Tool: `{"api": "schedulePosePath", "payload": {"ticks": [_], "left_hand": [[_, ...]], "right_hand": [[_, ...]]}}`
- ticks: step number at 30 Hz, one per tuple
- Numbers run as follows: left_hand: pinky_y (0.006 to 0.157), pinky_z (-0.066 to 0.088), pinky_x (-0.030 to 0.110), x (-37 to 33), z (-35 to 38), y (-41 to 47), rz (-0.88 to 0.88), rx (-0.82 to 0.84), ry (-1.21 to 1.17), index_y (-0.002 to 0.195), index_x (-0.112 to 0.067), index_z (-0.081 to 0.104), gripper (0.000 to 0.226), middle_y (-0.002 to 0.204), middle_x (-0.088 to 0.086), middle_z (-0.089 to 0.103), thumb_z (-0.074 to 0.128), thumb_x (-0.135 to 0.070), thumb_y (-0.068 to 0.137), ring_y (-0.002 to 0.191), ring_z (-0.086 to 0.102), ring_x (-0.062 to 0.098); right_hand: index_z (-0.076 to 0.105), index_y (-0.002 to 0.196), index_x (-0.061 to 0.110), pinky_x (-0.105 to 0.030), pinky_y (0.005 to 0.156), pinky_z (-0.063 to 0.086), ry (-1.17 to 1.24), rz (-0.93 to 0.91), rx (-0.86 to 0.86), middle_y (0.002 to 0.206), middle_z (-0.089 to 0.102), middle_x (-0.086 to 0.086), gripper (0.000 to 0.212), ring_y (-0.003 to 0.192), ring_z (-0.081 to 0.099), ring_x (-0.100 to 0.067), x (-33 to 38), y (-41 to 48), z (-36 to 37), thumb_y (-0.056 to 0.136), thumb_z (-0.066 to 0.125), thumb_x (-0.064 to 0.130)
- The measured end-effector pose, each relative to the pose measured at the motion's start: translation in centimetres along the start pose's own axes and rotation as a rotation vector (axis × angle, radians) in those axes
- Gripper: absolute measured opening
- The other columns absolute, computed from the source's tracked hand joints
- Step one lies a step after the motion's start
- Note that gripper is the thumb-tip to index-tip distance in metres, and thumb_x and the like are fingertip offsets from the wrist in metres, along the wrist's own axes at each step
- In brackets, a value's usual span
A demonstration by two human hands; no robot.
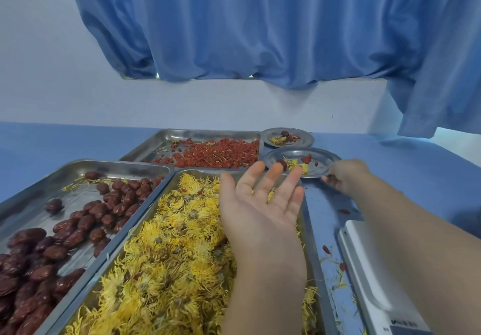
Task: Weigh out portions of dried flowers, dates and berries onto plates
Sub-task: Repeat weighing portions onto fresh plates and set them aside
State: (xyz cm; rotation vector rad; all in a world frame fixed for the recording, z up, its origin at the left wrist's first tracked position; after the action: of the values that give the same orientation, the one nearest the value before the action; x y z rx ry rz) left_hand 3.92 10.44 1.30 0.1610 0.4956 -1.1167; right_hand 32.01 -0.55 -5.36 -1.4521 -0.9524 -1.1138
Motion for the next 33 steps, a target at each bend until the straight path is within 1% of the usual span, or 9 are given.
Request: {"api": "schedulePosePath", "payload": {"ticks": [6, 11, 17, 19, 22, 24, 26, 30, 33], "left_hand": [[0.088, 0.051, 0.048, -0.1, 0.2, -0.2, -0.003, -0.002, -0.011, 0.11, -0.011, 0.064, 0.054, 0.105, 0.015, 0.072, 0.037, -0.056, 0.098, 0.087, 0.073, 0.037], [0.086, 0.051, 0.047, -0.1, 0.3, -0.3, 0.0, 0.003, -0.016, 0.11, -0.011, 0.064, 0.053, 0.109, 0.015, 0.071, 0.037, -0.055, 0.098, 0.087, 0.073, 0.036], [0.084, 0.051, 0.047, -0.1, 0.3, -0.4, 0.012, 0.013, 0.006, 0.111, -0.01, 0.063, 0.053, 0.109, 0.016, 0.071, 0.036, -0.054, 0.098, 0.087, 0.073, 0.037], [0.082, 0.051, 0.046, 0.0, 0.3, -0.4, 0.014, 0.016, 0.015, 0.111, -0.01, 0.063, 0.053, 0.108, 0.016, 0.071, 0.036, -0.054, 0.098, 0.087, 0.073, 0.037], [0.081, 0.051, 0.046, 0.0, 0.2, -0.3, 0.019, 0.014, 0.032, 0.112, -0.01, 0.063, 0.051, 0.108, 0.016, 0.071, 0.038, -0.053, 0.098, 0.087, 0.073, 0.037], [0.081, 0.051, 0.046, 0.0, 0.2, -0.3, 0.022, 0.013, 0.051, 0.111, -0.01, 0.063, 0.049, 0.107, 0.015, 0.072, 0.04, -0.051, 0.098, 0.087, 0.073, 0.037], [0.08, 0.052, 0.046, 0.0, 0.2, -0.3, 0.022, 0.019, 0.076, 0.11, -0.01, 0.064, 0.047, 0.105, 0.014, 0.073, 0.042, -0.05, 0.098, 0.086, 0.073, 0.037], [0.081, 0.053, 0.045, 0.5, 0.4, -0.4, 0.019, 0.064, 0.166, 0.109, -0.01, 0.065, 0.042, 0.098, 0.012, 0.075, 0.046, -0.046, 0.097, 0.087, 0.073, 0.037], [0.081, 0.052, 0.043, 1.2, 0.8, -0.5, 0.0, 0.137, 0.286, 0.108, -0.011, 0.064, 0.04, 0.094, 0.011, 0.076, 0.046, -0.045, 0.097, 0.09, 0.073, 0.036]], "right_hand": [[0.051, 0.126, -0.006, -0.022, 0.036, 0.049, 0.011, -0.007, 0.065, 0.119, 0.059, -0.025, 0.034, 0.082, 0.063, -0.032, -0.2, -0.6, -0.2, 0.092, 0.051, -0.008], [0.052, 0.122, -0.006, -0.021, 0.035, 0.048, 0.008, 0.0, 0.104, 0.12, 0.059, -0.026, 0.03, 0.071, 0.062, -0.03, 0.0, -1.2, -0.8, 0.093, 0.047, -0.009], [0.048, 0.126, -0.006, -0.026, 0.04, 0.052, 0.029, 0.047, 0.16, 0.106, 0.058, -0.02, 0.039, 0.075, 0.062, -0.03, 0.0, -2.3, -0.5, 0.089, 0.046, -0.018], [0.046, 0.128, -0.005, -0.027, 0.042, 0.053, 0.056, 0.06, 0.197, 0.108, 0.055, -0.018, 0.042, 0.084, 0.061, -0.031, 0.2, -2.9, 0.1, 0.089, 0.044, -0.02], [0.045, 0.13, -0.006, -0.026, 0.063, 0.058, 0.074, 0.075, 0.268, 0.131, 0.049, -0.022, 0.044, 0.111, 0.057, -0.034, 0.6, -3.7, 1.0, 0.089, 0.044, -0.02], [0.043, 0.132, -0.007, -0.033, 0.085, 0.054, 0.069, 0.09, 0.318, 0.135, 0.046, -0.023, 0.042, 0.118, 0.054, -0.034, 0.7, -4.3, 1.1, 0.091, 0.043, -0.017], [0.041, 0.133, -0.007, -0.036, 0.095, 0.05, 0.071, 0.093, 0.363, 0.14, 0.043, -0.023, 0.041, 0.121, 0.052, -0.034, 0.8, -5.1, 0.7, 0.093, 0.043, -0.014], [0.039, 0.137, -0.006, -0.035, 0.09, 0.051, 0.083, 0.073, 0.434, 0.144, 0.041, -0.023, 0.042, 0.123, 0.051, -0.034, 1.7, -8.1, -1.6, 0.095, 0.046, -0.007], [0.046, 0.13, -0.009, -0.031, 0.08, 0.055, 0.087, 0.034, 0.526, 0.121, 0.059, -0.024, 0.036, 0.104, 0.063, -0.032, 3.0, -11.7, -4.4, 0.095, 0.048, -0.003]]}}
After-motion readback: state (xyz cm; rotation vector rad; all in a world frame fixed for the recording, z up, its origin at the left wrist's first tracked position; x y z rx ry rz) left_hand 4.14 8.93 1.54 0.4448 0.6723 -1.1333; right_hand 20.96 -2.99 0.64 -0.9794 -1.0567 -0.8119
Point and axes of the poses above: each hand's wrist, its own y-axis towards the middle knuckle, its own z-axis out of the palm, x = y × z, the point moved 2 cm from there along y, towards the middle knuckle
